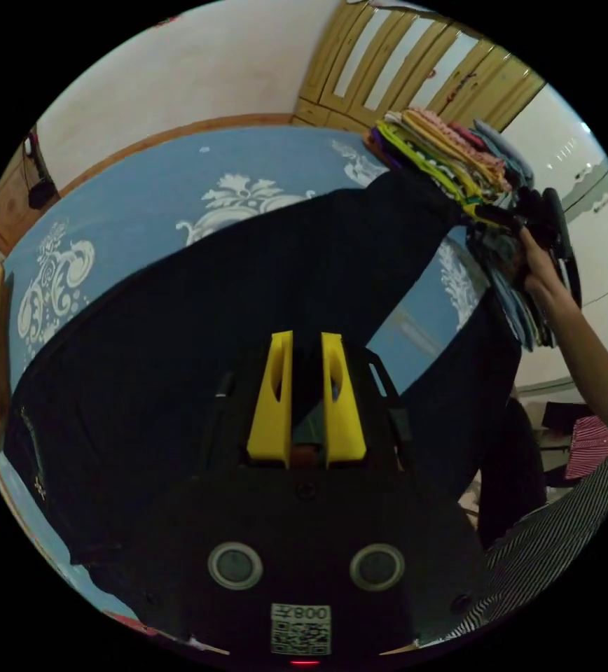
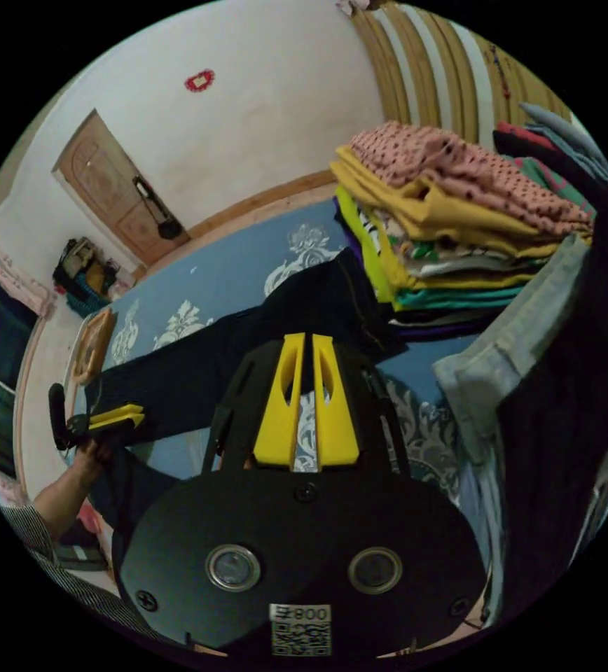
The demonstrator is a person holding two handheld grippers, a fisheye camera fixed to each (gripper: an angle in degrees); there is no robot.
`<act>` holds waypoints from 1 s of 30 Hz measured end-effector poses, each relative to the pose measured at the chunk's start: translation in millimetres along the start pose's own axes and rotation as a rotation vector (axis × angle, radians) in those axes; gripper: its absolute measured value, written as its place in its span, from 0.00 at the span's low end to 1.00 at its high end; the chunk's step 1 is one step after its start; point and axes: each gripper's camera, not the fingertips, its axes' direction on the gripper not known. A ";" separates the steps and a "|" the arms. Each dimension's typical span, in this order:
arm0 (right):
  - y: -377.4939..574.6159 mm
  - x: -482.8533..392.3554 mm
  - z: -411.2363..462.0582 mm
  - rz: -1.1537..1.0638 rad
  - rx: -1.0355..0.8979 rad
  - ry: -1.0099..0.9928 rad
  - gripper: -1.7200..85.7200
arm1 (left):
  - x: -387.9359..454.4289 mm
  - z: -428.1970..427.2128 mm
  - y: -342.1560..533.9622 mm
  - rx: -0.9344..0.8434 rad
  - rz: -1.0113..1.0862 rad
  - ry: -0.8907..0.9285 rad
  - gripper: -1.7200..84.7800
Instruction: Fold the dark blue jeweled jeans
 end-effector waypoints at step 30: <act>0.4 182.6 185.6 -0.024 -0.094 0.219 0.04 | -65.3 6.1 123.1 0.041 -0.096 -0.017 0.05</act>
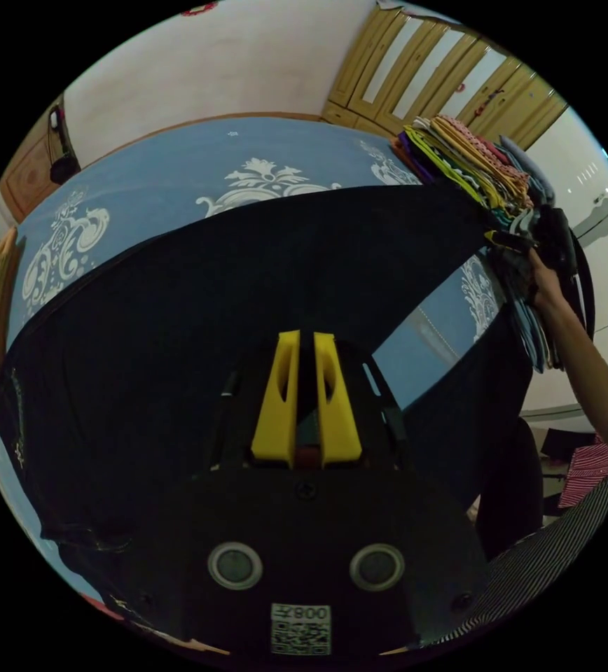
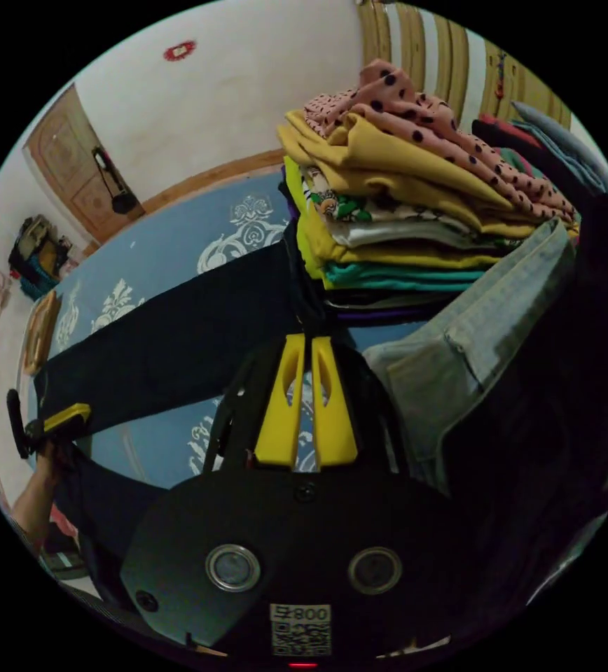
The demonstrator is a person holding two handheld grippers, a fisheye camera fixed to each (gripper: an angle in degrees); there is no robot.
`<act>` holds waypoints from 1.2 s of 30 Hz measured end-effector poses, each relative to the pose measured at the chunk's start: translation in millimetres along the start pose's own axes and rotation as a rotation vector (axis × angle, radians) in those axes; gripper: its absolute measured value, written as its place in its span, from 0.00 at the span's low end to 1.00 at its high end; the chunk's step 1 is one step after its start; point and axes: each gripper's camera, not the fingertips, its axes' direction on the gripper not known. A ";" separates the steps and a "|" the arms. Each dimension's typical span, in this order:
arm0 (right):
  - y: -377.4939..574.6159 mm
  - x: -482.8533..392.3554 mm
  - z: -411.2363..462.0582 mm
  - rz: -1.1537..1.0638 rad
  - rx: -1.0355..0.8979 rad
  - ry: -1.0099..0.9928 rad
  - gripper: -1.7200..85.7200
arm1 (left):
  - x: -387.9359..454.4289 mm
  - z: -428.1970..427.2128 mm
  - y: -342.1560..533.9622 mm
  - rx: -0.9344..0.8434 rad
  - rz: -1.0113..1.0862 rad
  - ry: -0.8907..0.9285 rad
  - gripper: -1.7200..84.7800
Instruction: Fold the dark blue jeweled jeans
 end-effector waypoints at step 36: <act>241.7 11.4 407.5 -0.679 -0.417 0.019 0.02 | -123.9 -161.3 379.0 0.011 -0.571 -0.072 0.02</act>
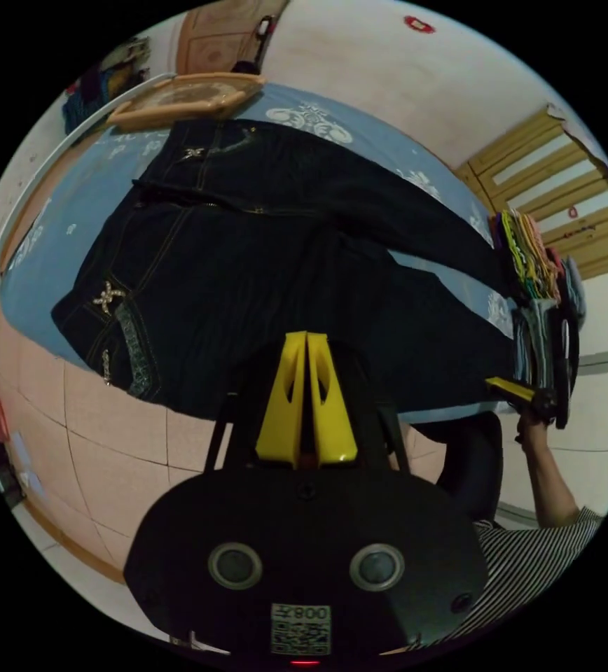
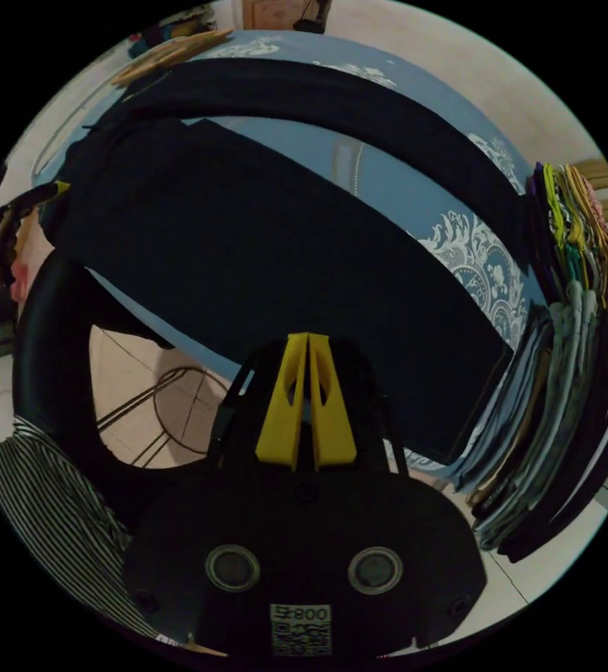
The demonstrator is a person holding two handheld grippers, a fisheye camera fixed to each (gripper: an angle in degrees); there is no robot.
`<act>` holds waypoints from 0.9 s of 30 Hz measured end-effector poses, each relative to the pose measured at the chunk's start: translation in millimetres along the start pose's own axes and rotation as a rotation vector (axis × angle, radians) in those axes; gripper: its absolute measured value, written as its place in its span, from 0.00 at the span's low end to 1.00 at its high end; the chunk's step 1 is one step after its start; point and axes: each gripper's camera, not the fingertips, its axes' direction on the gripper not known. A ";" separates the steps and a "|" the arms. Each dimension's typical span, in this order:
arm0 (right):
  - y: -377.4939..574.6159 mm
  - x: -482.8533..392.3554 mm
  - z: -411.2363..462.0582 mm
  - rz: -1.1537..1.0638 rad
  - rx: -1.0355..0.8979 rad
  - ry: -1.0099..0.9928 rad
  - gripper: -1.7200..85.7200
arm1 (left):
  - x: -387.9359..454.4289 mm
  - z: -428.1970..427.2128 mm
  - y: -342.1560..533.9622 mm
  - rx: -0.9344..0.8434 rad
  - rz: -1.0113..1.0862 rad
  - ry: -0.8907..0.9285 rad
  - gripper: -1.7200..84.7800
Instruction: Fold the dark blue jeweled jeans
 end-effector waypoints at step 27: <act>-94.8 99.8 301.8 -0.050 0.169 -0.042 0.02 | -164.8 -110.0 67.2 0.110 0.032 0.013 0.02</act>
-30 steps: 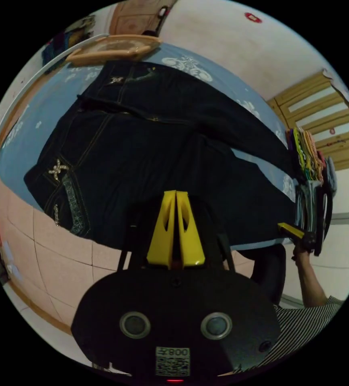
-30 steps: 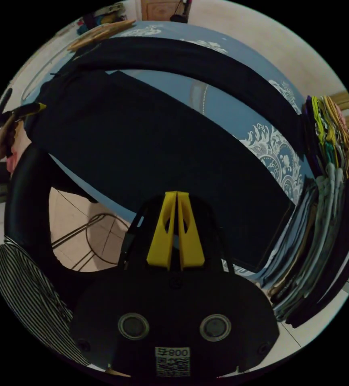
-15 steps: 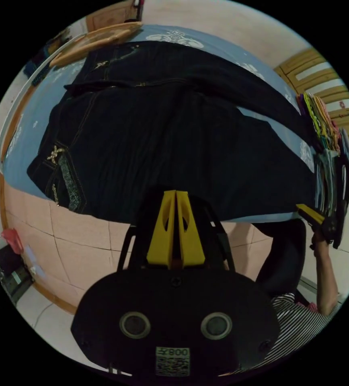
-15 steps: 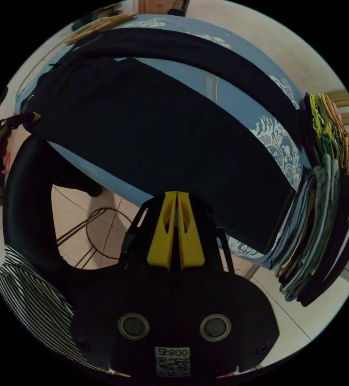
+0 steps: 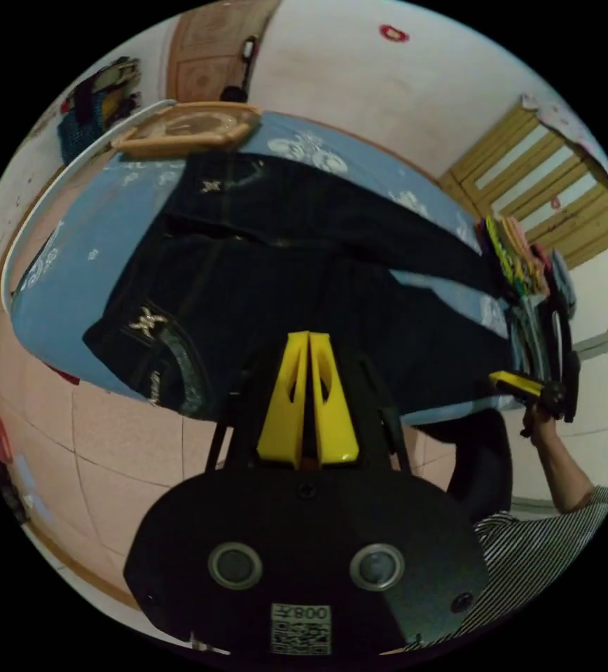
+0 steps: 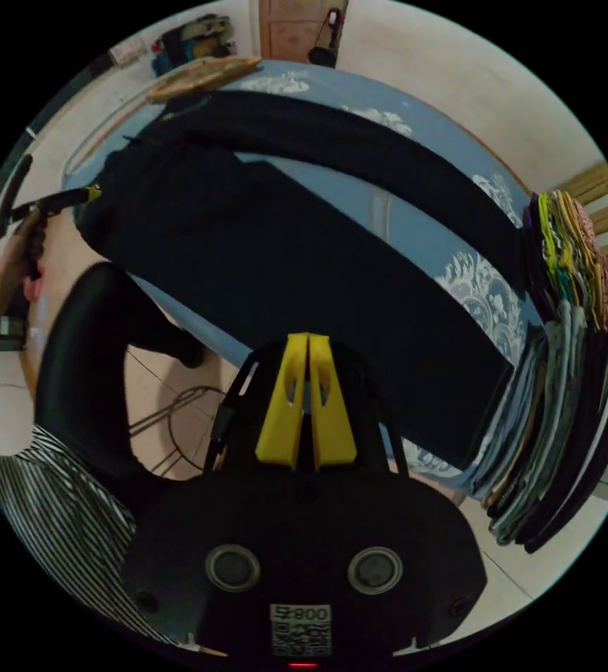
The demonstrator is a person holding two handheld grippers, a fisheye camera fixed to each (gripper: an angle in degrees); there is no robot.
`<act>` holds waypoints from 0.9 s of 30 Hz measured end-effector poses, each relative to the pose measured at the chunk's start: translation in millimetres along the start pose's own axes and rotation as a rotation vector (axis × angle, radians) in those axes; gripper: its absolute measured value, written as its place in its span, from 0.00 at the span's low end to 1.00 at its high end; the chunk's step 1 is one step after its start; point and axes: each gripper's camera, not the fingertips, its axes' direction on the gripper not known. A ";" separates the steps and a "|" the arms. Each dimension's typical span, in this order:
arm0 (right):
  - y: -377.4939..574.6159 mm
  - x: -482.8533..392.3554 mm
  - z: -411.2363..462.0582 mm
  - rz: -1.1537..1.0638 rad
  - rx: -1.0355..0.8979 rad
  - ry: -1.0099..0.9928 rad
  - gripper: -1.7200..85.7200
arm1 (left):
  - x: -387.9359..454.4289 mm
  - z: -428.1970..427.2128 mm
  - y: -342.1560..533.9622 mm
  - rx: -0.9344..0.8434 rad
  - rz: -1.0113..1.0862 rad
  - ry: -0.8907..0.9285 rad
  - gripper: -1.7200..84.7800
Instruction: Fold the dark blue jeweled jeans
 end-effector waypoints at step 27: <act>-372.6 -56.5 277.4 -0.565 0.091 -0.210 0.06 | -186.6 -72.3 -54.4 0.093 -0.065 0.010 0.02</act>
